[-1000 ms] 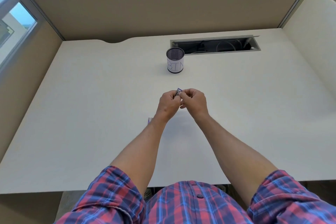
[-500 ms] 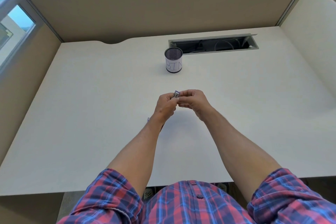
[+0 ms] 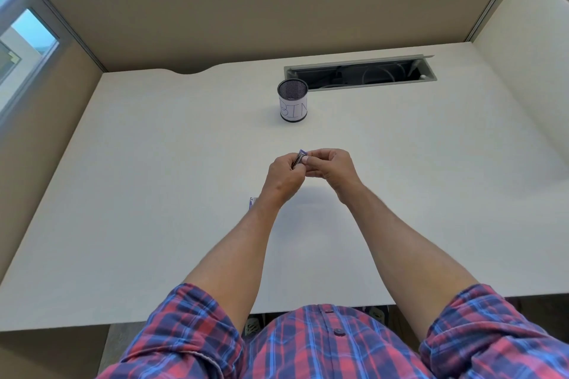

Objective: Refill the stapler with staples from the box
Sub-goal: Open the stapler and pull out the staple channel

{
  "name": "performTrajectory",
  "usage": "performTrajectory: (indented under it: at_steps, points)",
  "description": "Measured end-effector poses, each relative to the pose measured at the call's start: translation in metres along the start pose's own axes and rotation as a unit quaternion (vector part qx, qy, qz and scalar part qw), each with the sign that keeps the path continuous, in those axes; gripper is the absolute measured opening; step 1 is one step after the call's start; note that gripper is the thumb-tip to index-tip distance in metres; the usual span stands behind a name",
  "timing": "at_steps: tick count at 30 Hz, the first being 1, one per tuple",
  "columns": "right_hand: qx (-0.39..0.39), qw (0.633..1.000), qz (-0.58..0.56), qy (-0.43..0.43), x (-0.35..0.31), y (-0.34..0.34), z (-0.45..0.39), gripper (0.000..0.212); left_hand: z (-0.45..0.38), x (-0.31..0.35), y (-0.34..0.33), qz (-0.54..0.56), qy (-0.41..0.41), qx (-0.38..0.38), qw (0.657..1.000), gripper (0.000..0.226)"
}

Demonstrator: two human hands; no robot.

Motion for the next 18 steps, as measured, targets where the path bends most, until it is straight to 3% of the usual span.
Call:
performTrajectory:
  at_steps: [10, 18]
  points:
    - [0.015, 0.999, 0.038, 0.010, 0.010, -0.006, 0.003, 0.016, 0.006, 0.009, 0.000, -0.084, -0.039, 0.032, 0.995, 0.018]
    - [-0.018, 0.997, -0.050, -0.064, 0.017, -0.010, 0.005, 0.014, 0.013, 0.011, -0.002, -0.176, -0.084, 0.045, 0.980, 0.015]
Point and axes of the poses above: each hand's wrist, its own z-axis away from the middle knuckle, its own y-axis out of the back of the hand, x = y × z, the point moved 5 cm from there along -z, towards the middle knuckle, and after that the axes turned 2 degrees about x, right-handed, at the moved point
